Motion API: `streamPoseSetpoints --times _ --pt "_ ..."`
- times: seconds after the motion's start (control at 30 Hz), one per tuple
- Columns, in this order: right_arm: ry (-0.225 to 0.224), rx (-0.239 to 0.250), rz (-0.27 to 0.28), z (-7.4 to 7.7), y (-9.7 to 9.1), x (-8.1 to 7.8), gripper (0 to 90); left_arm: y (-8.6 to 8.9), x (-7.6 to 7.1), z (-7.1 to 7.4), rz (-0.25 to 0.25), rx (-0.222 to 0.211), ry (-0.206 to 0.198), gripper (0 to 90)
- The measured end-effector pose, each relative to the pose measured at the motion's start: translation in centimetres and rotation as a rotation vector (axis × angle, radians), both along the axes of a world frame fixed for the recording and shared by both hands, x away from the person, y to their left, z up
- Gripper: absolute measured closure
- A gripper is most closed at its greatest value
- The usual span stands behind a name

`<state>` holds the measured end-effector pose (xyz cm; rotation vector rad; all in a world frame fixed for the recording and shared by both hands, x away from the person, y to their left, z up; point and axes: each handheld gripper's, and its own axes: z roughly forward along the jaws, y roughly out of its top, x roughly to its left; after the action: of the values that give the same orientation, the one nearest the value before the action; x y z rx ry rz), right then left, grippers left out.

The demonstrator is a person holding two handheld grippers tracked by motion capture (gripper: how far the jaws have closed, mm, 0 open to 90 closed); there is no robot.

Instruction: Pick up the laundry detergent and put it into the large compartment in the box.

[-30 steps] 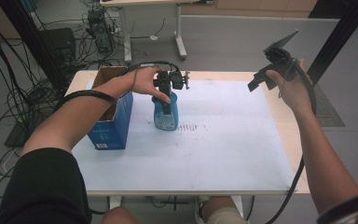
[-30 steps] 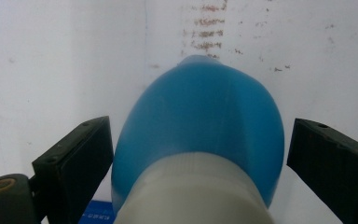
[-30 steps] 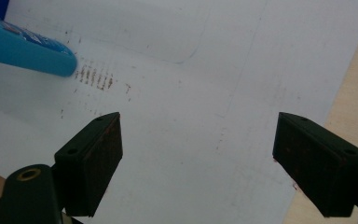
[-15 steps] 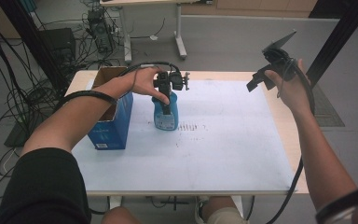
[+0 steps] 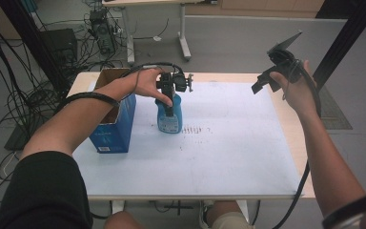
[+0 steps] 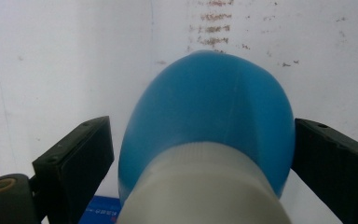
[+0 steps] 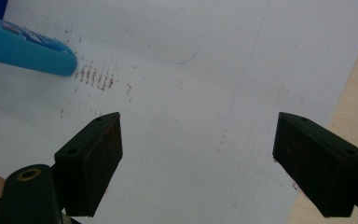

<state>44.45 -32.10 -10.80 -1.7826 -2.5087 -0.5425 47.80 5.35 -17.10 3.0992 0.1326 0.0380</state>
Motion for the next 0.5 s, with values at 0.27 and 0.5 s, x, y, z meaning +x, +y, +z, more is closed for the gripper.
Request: streamPoseSetpoints --times 0.27,0.5 --pt "0.001 -0.002 0.000 -0.01 0.10 0.02 15.9 0.14 -0.07 0.08 0.002 -0.003 -0.003 7.5" --pt "0.001 -0.004 0.003 -0.05 0.25 0.06 15.9 0.25 0.00 0.21 0.004 -0.003 -0.002 7.7"
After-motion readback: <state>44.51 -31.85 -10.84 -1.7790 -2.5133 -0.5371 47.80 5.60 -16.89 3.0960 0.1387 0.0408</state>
